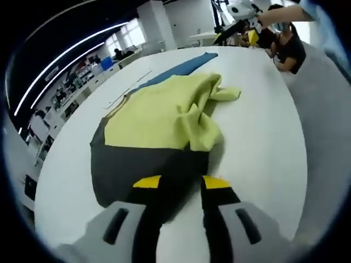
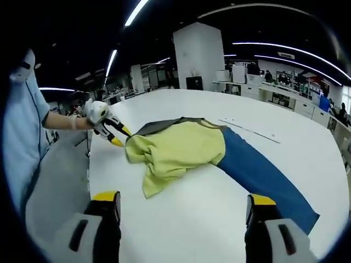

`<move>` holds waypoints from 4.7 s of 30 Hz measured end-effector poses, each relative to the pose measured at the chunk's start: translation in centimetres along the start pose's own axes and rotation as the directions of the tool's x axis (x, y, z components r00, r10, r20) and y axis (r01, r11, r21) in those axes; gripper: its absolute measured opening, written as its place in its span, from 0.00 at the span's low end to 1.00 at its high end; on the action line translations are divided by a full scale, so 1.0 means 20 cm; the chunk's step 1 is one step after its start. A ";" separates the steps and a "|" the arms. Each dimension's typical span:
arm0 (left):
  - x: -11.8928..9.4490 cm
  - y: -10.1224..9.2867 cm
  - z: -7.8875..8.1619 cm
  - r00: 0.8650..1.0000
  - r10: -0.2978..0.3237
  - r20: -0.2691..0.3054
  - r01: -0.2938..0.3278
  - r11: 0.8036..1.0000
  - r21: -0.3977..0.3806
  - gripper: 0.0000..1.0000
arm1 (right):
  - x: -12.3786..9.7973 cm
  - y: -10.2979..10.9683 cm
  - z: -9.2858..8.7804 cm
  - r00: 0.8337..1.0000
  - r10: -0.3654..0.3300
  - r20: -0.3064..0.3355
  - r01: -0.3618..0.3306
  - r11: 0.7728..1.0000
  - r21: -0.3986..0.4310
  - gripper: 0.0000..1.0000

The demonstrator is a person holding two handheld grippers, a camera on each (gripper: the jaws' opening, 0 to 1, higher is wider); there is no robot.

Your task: Fold the garment on the visible template until the final outline fits inside the template.

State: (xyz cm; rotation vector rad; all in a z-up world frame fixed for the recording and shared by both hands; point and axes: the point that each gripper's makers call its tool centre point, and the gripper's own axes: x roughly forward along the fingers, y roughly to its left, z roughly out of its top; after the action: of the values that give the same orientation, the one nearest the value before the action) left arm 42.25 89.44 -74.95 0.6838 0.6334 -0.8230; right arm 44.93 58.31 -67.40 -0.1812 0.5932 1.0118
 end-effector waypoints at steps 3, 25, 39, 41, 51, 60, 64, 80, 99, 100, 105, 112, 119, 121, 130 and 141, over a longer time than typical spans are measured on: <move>0.04 0.00 -0.02 0.999 -0.013 -0.035 0.014 1.000 0.020 0.17 | -0.01 0.00 0.00 1.000 -0.002 0.003 0.002 1.000 0.006 0.95; 0.01 0.31 0.27 1.000 0.014 0.024 -0.015 0.999 0.047 0.00 | -0.03 0.04 -0.03 1.000 -0.008 0.008 0.007 0.999 0.040 0.92; 0.32 0.45 0.30 0.997 -0.046 -0.065 0.048 0.998 0.038 0.00 | -0.08 0.07 -0.05 1.000 -0.023 0.019 0.022 0.998 0.060 0.92; 0.35 0.45 0.29 0.995 -0.057 -0.082 0.060 0.998 0.031 0.00 | -0.08 0.07 -0.06 0.999 -0.026 0.021 0.024 0.997 0.071 0.92; 0.44 0.47 0.19 0.985 -0.102 -0.136 0.099 0.995 -0.022 0.00 | -0.08 0.10 -0.12 0.999 -0.034 0.023 0.032 0.993 0.112 0.92; 0.40 0.47 0.21 0.988 -0.092 -0.122 0.089 0.996 -0.025 0.00 | -0.05 0.13 -0.12 0.999 -0.023 0.025 0.019 0.992 0.125 0.92; 0.34 0.48 0.25 0.993 -0.059 -0.104 0.059 0.998 0.001 0.12 | -0.04 0.13 -0.11 0.999 -0.019 0.028 0.016 0.992 0.126 0.92; 0.11 0.42 0.35 1.000 0.011 -0.018 -0.008 0.992 0.129 0.39 | -0.02 0.18 -0.13 1.000 -0.002 0.027 -0.002 0.991 0.136 0.92; 0.21 0.35 0.31 1.000 0.020 -0.005 -0.020 0.998 0.054 0.11 | -0.02 0.20 -0.17 1.000 0.005 0.014 -0.007 0.988 0.151 0.91; 0.21 0.35 0.32 1.000 0.016 -0.001 -0.016 0.999 0.047 0.11 | -0.02 0.20 -0.17 1.000 0.005 0.015 -0.007 0.988 0.153 0.91; 0.23 0.32 0.33 1.000 0.002 0.007 -0.002 0.999 0.038 0.11 | -0.02 0.20 -0.18 1.000 0.005 0.009 -0.007 0.988 0.154 0.90; 0.25 0.29 0.35 1.000 -0.008 0.017 0.007 0.999 0.034 0.10 | -0.01 0.20 -0.17 1.000 0.009 0.014 -0.011 0.988 0.152 0.90; 0.30 0.29 0.35 1.000 -0.011 0.011 0.011 1.000 0.006 0.10 | 0.00 0.21 -0.14 0.999 0.009 0.034 -0.014 0.988 0.155 0.93; 0.31 0.29 0.35 1.000 -0.009 0.007 0.009 1.000 0.008 0.10 | 0.00 0.21 -0.15 0.999 0.009 0.033 -0.014 0.988 0.155 0.93; 0.37 0.34 0.33 0.999 0.030 -0.017 -0.031 0.999 -0.045 0.03 | -0.01 0.23 -0.17 1.000 0.008 0.028 -0.013 0.984 0.176 0.92; 0.31 0.37 0.33 0.999 0.054 -0.002 -0.054 0.995 -0.079 0.00 | -0.01 0.23 -0.21 1.000 0.007 0.021 -0.011 0.981 0.191 0.91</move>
State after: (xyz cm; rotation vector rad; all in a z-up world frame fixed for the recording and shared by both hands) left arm 53.10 85.45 -73.12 0.6261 0.6416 -0.7437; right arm 39.38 59.03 -70.15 0.0021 0.6693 0.9585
